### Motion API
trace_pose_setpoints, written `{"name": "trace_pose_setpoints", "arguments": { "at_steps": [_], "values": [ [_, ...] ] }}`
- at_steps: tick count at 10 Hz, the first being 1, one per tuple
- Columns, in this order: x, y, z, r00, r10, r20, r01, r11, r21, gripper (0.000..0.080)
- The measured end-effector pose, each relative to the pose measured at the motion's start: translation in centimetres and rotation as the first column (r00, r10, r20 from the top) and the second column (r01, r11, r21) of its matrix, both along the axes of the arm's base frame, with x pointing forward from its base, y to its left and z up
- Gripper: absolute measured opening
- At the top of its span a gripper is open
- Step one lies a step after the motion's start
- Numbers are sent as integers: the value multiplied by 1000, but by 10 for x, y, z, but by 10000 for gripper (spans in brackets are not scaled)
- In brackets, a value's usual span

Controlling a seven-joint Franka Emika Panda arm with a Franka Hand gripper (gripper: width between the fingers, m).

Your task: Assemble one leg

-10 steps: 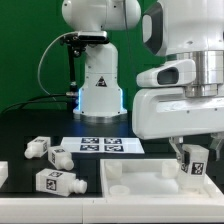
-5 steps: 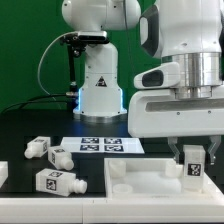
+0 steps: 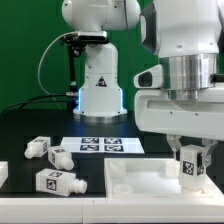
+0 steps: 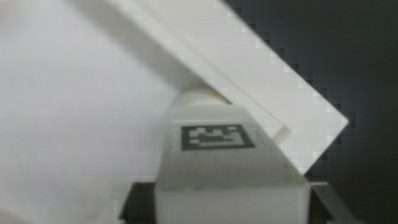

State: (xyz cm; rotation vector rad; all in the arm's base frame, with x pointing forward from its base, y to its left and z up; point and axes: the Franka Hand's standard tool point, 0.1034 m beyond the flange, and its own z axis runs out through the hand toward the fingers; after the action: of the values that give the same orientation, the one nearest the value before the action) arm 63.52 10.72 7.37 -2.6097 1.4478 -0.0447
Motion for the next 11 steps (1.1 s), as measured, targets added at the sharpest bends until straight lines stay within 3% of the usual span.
{"name": "trace_pose_setpoints", "arguments": {
  "at_steps": [3,4,5,7,10,11],
  "values": [
    [1,1,0,998,60,13,-60,998,-10,286],
    [1,3,2,973,230,32,-229,973,-33,482],
    [1,3,4,912,406,51,-403,913,-60,611],
    [-2,7,6,740,670,56,-663,741,-109,638],
    [-1,4,5,632,773,54,-763,633,-135,648],
    [-1,4,5,549,834,47,-821,549,-153,648]
  ]
}}
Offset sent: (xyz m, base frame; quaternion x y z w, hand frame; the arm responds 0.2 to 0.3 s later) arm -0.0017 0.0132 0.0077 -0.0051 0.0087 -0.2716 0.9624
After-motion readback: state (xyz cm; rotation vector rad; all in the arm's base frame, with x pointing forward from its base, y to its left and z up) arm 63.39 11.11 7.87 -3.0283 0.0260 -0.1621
